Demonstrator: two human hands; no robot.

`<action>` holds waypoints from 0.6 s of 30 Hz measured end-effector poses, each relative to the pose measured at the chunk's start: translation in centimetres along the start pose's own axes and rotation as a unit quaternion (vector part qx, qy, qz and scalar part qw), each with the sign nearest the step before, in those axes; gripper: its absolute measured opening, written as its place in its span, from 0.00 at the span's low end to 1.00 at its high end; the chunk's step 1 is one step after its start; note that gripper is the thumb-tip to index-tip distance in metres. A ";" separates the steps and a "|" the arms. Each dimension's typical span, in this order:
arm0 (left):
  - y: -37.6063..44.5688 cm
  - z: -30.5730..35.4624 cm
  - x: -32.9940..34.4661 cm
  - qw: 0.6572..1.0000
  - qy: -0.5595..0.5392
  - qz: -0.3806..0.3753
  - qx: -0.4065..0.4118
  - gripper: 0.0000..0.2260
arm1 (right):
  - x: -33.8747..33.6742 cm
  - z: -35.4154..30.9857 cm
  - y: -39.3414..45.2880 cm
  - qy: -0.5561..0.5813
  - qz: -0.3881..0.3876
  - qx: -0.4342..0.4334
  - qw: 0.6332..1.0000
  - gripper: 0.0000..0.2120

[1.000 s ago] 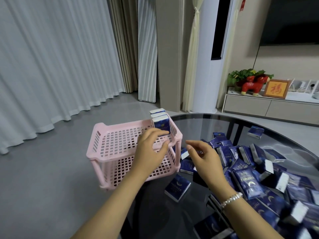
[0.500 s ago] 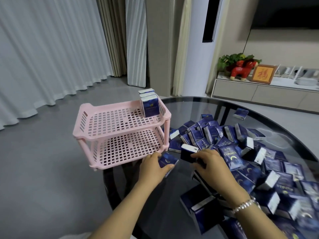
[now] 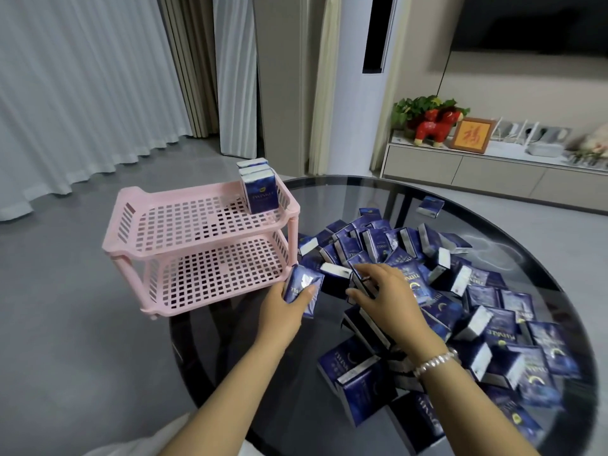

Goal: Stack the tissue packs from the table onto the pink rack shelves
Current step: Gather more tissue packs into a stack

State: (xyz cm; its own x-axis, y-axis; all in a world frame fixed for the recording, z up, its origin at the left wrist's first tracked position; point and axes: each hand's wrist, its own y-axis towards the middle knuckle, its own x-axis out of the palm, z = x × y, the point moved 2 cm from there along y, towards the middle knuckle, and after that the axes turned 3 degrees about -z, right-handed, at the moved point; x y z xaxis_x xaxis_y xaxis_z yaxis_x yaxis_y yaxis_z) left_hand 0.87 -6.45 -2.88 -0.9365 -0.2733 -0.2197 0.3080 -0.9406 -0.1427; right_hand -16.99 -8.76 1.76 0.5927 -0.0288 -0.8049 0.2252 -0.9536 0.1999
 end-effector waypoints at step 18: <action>-0.9 0.2 -0.6 0.966 -0.257 -0.023 -0.021 0.10 | -0.2 -1.8 2.2 0.190 0.052 0.090 0.976 0.17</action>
State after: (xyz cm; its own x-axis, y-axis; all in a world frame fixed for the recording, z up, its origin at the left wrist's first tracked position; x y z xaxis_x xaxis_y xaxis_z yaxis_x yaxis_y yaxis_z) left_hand 1.16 -5.48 -2.47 -0.9053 -0.3055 0.2951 0.2606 -0.9481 -0.1822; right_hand -15.21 -10.32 3.34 0.8572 -0.0479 -0.5127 0.0288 -0.9896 0.1406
